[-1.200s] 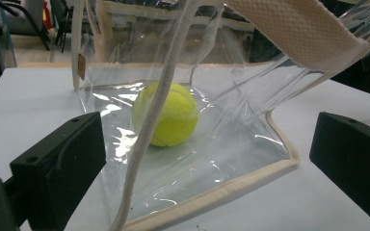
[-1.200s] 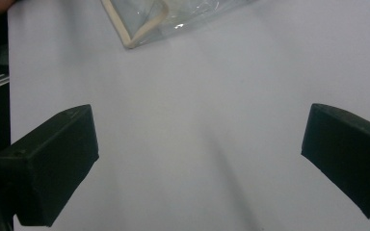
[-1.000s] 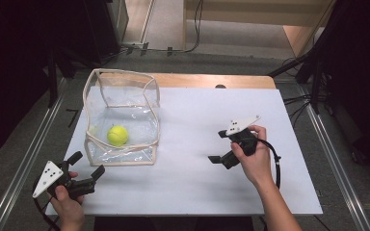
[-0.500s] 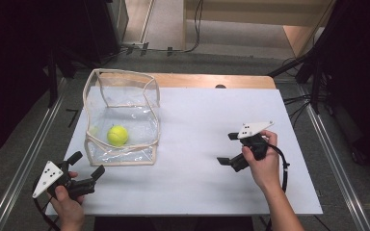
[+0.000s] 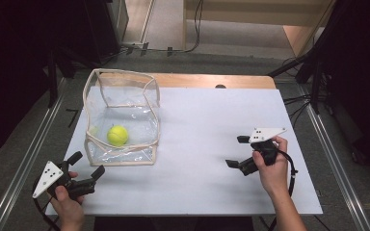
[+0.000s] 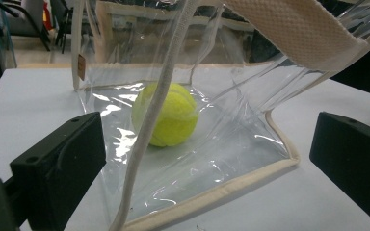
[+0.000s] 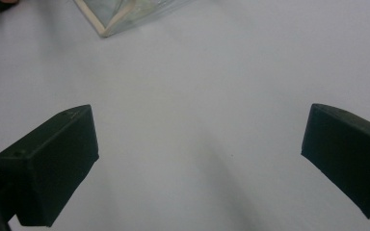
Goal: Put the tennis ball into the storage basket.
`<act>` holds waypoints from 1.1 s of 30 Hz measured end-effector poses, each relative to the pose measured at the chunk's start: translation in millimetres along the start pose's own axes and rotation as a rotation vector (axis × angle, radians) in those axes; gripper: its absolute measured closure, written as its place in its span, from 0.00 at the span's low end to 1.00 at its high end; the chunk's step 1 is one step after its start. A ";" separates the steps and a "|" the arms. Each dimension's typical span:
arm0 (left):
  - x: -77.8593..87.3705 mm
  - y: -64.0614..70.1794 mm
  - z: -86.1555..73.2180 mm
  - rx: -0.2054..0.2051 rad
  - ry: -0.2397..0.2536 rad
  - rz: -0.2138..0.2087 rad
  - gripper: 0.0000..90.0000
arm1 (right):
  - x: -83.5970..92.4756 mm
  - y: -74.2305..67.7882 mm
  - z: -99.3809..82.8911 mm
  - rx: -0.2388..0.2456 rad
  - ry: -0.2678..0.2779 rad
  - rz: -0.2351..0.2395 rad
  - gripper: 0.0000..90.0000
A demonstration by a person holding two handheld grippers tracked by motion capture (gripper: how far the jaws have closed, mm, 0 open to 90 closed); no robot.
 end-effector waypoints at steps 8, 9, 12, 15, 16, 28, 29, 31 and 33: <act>0.0 0.1 -0.1 -0.001 -0.001 0.000 0.00 | 9.4 7.1 -8.4 -0.025 0.031 -0.014 0.00; 0.0 0.1 -0.1 -0.001 -0.001 0.000 0.00 | 10.9 8.3 -9.5 -0.030 0.036 -0.017 0.00; -0.1 0.1 -0.1 -0.002 -0.001 0.000 0.00 | 15.6 11.7 -13.0 -0.042 0.051 -0.021 0.00; -0.1 0.2 -0.1 -0.002 -0.001 -0.001 0.00 | 19.1 14.2 -16.8 -0.055 0.060 -0.022 0.00; -0.1 0.2 -0.1 -0.002 -0.001 -0.001 0.00 | 20.5 15.1 -18.5 -0.061 0.062 -0.024 0.00; -0.1 0.4 -0.2 -0.004 -0.003 0.000 0.00 | 36.4 26.3 -37.7 -0.113 0.102 -0.044 0.00; -0.1 0.5 -0.2 -0.004 -0.003 -0.001 0.00 | 37.7 27.3 -38.9 -0.112 0.109 -0.044 0.00; -0.2 0.5 -0.2 -0.004 -0.003 -0.001 0.00 | 40.9 28.9 -41.8 -0.122 0.116 -0.050 0.00; -0.2 0.6 -0.2 -0.003 -0.004 -0.001 0.00 | 43.9 30.3 -44.5 -0.131 0.125 -0.049 0.00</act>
Point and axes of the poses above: each handheld gripper's, and its own axes: x roughly backward along the jaws, z roughly out of its top, y roughly to its right, the point moved 8 cm from there along -x, roughly forward along the jaws, and after that the axes turned 15 degrees about -x, right-handed, at the moved point
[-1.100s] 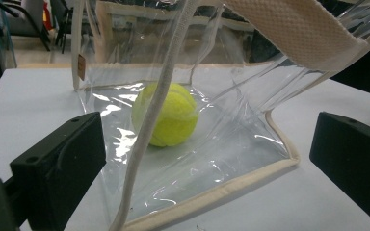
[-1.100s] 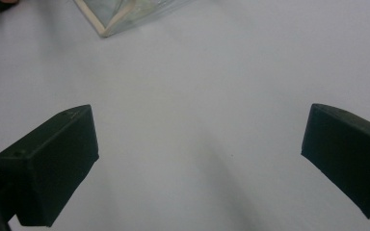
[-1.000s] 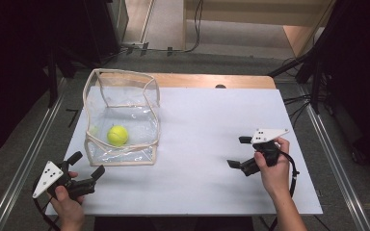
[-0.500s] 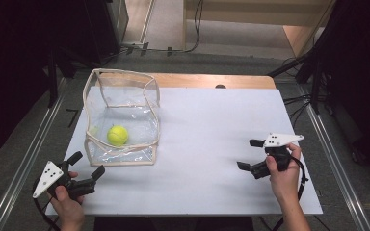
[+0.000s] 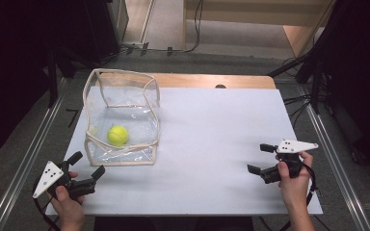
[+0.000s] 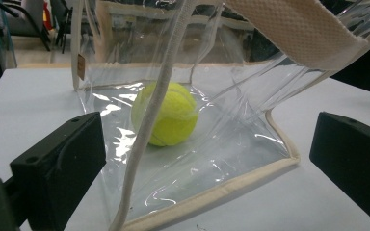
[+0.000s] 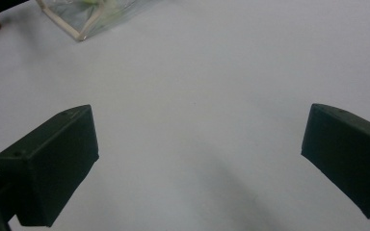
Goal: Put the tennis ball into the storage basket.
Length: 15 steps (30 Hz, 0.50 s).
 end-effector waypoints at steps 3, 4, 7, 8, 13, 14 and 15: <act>0.0 0.1 0.1 0.000 0.001 0.000 0.00 | 4.1 3.2 -3.2 -0.012 0.009 -0.007 0.00; 0.2 -0.1 -0.1 -0.001 -0.001 0.000 0.00 | 5.4 4.2 -4.1 -0.015 0.013 -0.009 0.00; 0.3 -0.1 -0.1 -0.003 -0.001 0.000 0.00 | 9.0 6.4 -7.0 -0.026 0.022 -0.015 0.00; 0.3 -0.1 -0.1 -0.003 -0.001 0.000 0.00 | 10.0 7.0 -7.8 -0.028 0.026 -0.016 0.00; 0.5 0.0 0.1 -0.003 0.002 -0.002 0.00 | 14.5 10.7 -12.1 -0.031 0.044 -0.025 0.00; 0.4 0.0 0.1 -0.002 0.003 -0.002 0.00 | 15.5 11.5 -12.7 -0.033 0.050 -0.026 0.00; 0.4 0.0 0.0 -0.003 0.002 -0.002 0.00 | 16.6 12.5 -13.4 -0.037 0.054 -0.031 0.00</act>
Point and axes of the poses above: each handheld gripper's, and its own axes: x roughly backward along the jaws, z roughly out of its top, y roughly to its right, the point moved 8 cm from there along -x, roughly forward along the jaws, and after that the axes turned 15 degrees about -x, right-handed, at the moved point
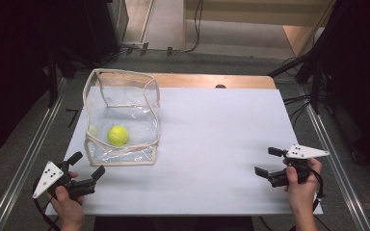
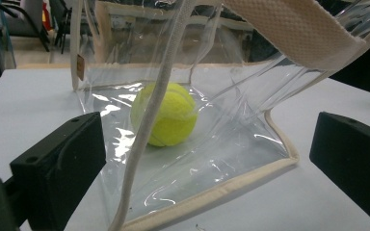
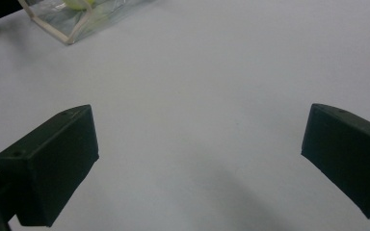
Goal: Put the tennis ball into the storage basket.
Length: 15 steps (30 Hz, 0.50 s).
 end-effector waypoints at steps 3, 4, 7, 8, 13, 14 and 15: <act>-0.1 0.1 0.0 0.000 -0.001 0.000 0.00 | 2.7 2.6 -1.8 -0.008 0.016 -0.006 0.00; -0.1 0.2 0.0 0.000 -0.001 0.000 0.00 | 3.6 3.5 -2.7 -0.012 0.019 -0.009 0.00; -0.1 0.5 0.1 0.000 0.001 -0.001 0.00 | 6.2 5.4 -5.4 -0.017 0.033 -0.013 0.00; 0.0 0.5 0.1 0.000 0.001 -0.001 0.00 | 7.4 6.1 -6.5 -0.022 0.038 -0.015 0.00; 0.0 0.7 0.2 -0.001 0.003 -0.002 0.00 | 13.7 10.0 -10.6 -0.030 0.063 -0.022 0.00; 0.1 0.6 0.2 -0.001 0.003 -0.002 0.00 | 15.1 11.1 -11.7 -0.030 0.064 -0.024 0.00; 0.0 0.5 0.2 -0.001 0.003 -0.002 0.00 | 16.7 12.1 -12.6 -0.030 0.069 -0.028 0.00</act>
Point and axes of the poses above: each handheld gripper's, and its own axes: x roughly backward along the jaws, z roughly out of its top, y roughly to its right, the point moved 8 cm from there along -x, roughly forward along the jaws, and after that the axes turned 15 degrees about -x, right-handed, at the moved point
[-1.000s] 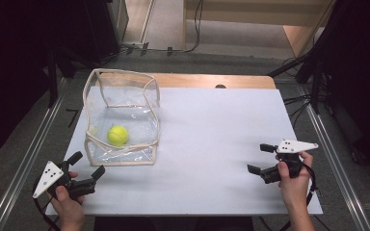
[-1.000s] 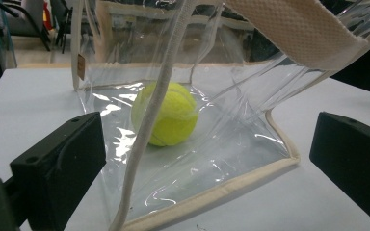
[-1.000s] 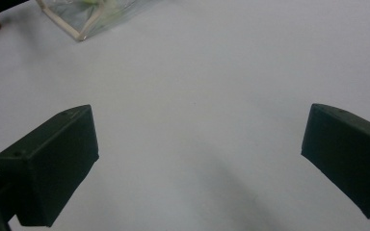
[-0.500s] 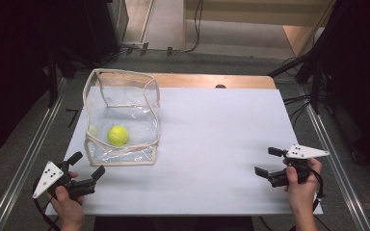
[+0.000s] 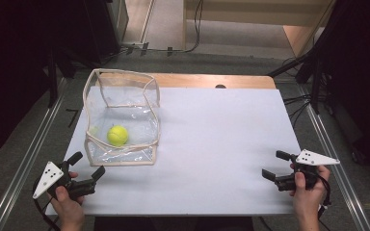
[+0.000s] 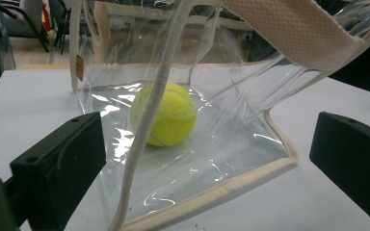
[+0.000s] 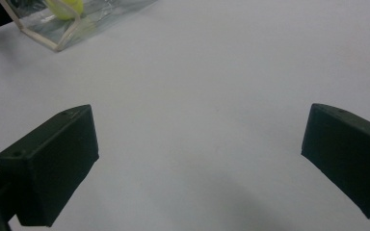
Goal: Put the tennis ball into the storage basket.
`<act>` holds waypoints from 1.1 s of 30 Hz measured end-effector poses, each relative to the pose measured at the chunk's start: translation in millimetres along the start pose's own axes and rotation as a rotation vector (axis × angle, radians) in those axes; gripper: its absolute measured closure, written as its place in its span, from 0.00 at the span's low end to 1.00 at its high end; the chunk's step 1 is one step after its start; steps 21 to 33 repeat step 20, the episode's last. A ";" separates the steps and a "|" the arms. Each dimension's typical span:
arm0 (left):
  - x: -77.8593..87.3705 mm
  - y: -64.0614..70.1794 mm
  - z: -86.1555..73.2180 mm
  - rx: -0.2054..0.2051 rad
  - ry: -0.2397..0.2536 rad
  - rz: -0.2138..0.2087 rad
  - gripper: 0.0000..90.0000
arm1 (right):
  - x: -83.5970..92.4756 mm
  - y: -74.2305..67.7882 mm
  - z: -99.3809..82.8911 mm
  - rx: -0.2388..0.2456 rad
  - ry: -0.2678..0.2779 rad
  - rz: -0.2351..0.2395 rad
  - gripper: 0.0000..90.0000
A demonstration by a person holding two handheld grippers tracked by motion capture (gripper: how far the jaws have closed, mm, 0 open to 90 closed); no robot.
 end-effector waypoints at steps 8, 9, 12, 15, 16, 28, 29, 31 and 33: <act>-0.1 -1.1 0.0 0.004 0.003 0.003 0.00 | 18.1 10.6 -3.0 -0.028 0.076 -0.008 0.00; -0.1 -1.0 0.1 0.003 0.002 0.003 0.00 | 20.5 11.8 -2.7 -0.024 0.084 -0.012 0.00; -0.5 -0.9 0.0 0.002 -0.001 0.003 0.00 | 29.3 13.4 -3.8 -0.010 0.100 -0.027 0.00; -0.4 -0.6 0.1 0.002 -0.003 0.002 0.00 | 36.7 18.0 -7.4 -0.026 0.127 -0.028 0.00; -0.1 -0.6 0.1 0.002 -0.002 0.002 0.00 | 38.3 19.6 -8.8 -0.033 0.134 -0.027 0.00; 1.5 -1.2 -0.1 0.001 0.001 0.010 0.00 | 38.9 21.5 -13.8 -0.052 0.153 -0.016 0.00; 1.5 -1.2 -0.1 0.001 0.001 0.010 0.00 | 38.9 21.5 -13.8 -0.052 0.153 -0.016 0.00; 1.5 -1.2 -0.1 0.001 0.001 0.010 0.00 | 38.9 21.5 -13.8 -0.052 0.153 -0.016 0.00; 1.5 -1.2 -0.1 0.001 0.001 0.010 0.00 | 38.9 21.5 -13.8 -0.052 0.153 -0.016 0.00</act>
Point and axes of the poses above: each handheld gripper's, and its own axes: x roughly backward along the jaws, z roughly out of its top, y roughly to its right, the point moved 8 cm from there along -x, roughly forward along the jaws, and after that the axes turned 15 degrees about -x, right-handed, at the moved point
